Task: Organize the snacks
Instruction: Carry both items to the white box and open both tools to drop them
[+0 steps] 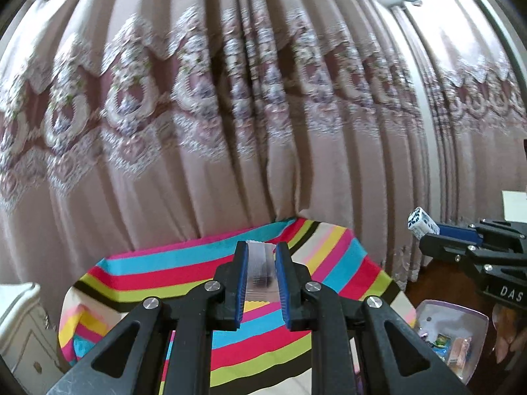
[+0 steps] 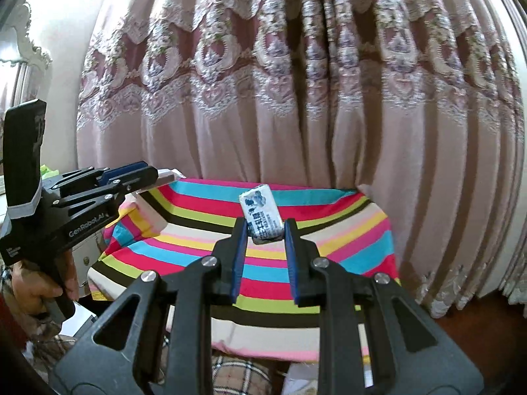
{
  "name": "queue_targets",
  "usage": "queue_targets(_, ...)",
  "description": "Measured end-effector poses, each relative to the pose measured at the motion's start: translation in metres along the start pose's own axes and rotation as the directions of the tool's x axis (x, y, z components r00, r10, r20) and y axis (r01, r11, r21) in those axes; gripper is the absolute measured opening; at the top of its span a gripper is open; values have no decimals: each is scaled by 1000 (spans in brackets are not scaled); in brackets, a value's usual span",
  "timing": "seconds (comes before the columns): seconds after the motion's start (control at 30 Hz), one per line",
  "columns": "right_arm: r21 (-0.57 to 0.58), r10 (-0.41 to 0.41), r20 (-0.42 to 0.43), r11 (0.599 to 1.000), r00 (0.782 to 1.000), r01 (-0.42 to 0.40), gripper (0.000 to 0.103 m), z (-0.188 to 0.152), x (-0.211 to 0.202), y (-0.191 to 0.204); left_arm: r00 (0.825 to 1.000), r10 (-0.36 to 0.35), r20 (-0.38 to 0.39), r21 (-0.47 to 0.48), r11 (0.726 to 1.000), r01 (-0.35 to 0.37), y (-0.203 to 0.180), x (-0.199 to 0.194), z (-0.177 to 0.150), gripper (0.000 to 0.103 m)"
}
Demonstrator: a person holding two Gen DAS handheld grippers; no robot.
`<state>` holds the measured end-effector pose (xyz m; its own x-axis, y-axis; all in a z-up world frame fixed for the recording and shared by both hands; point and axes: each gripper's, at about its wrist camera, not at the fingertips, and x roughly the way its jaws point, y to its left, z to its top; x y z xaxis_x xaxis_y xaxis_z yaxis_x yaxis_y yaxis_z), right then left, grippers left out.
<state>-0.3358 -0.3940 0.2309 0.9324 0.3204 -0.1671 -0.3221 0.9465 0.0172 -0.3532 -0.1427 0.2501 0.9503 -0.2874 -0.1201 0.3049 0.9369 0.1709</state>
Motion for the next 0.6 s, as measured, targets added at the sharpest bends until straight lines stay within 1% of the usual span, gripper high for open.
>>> queue_targets(0.17, 40, -71, -4, 997, 997, 71, 26, -12, -23, -25, 998, -60, 4, 33, 998, 60, -24, -3, 3, 18)
queue_targets(0.37, 91, -129, -37, 987, 991, 132, 26, -29, -39, -49, 990, -140, -37, 69, 987, 142, -55, 3, -2, 18)
queue_targets(0.47, 104, -156, -62, 981, 986, 162, 26, -37, -44, -59, 981, -183, -66, 90, 978, 188, -70, 6, -7, 19)
queue_targets(0.6, 119, -197, -112, 970, 974, 210, 26, -54, -51, -71, 955, -267, -132, 98, 955, 281, -96, 17, -15, 19)
